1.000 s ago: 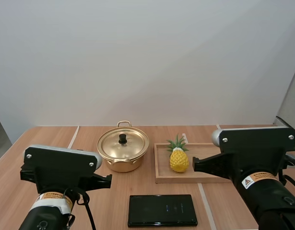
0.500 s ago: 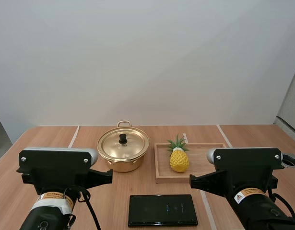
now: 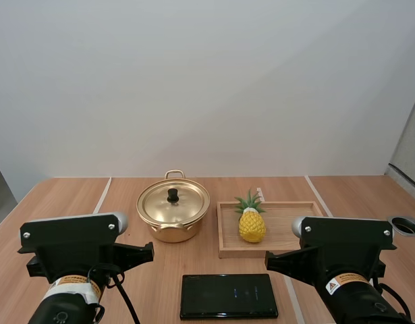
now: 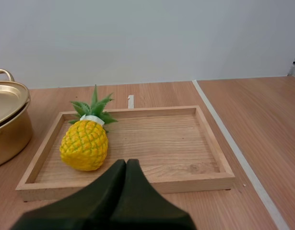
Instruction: Open the pot, put the grape inside, and close it
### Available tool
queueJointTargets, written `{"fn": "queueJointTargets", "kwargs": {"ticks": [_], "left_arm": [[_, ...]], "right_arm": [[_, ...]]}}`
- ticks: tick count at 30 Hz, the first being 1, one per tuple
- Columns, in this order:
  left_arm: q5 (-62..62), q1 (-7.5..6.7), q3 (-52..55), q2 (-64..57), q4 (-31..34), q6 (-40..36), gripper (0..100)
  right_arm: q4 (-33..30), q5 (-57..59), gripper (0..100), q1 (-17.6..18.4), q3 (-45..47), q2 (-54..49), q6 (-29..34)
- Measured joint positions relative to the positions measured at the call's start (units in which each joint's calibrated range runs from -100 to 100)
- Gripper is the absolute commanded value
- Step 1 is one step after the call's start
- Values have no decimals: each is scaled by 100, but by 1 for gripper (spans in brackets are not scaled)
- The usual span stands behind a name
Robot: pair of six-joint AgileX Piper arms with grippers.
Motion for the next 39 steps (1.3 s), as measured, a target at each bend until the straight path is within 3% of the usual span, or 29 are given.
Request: {"fn": "queueJointTargets", "kwargs": {"ticks": [24,26,29,31,35,39], "left_arm": [[56,0,0,0,-3,-135,0],[72,0,0,0,-282,-111,0],[94,0,0,0,-1353,92,0],[110,0,0,0,-1691,437,0],[117,0,0,0,-1901,1087,0],[117,7,0,0,-1951,1232,0]], "right_arm": [[21,-42,0,0,0,0,8],[21,-42,0,0,0,0,8],[21,-42,0,0,0,0,8],[21,-42,0,0,0,0,8],[21,-42,0,0,0,0,8],[21,-42,0,0,0,0,8]]}}
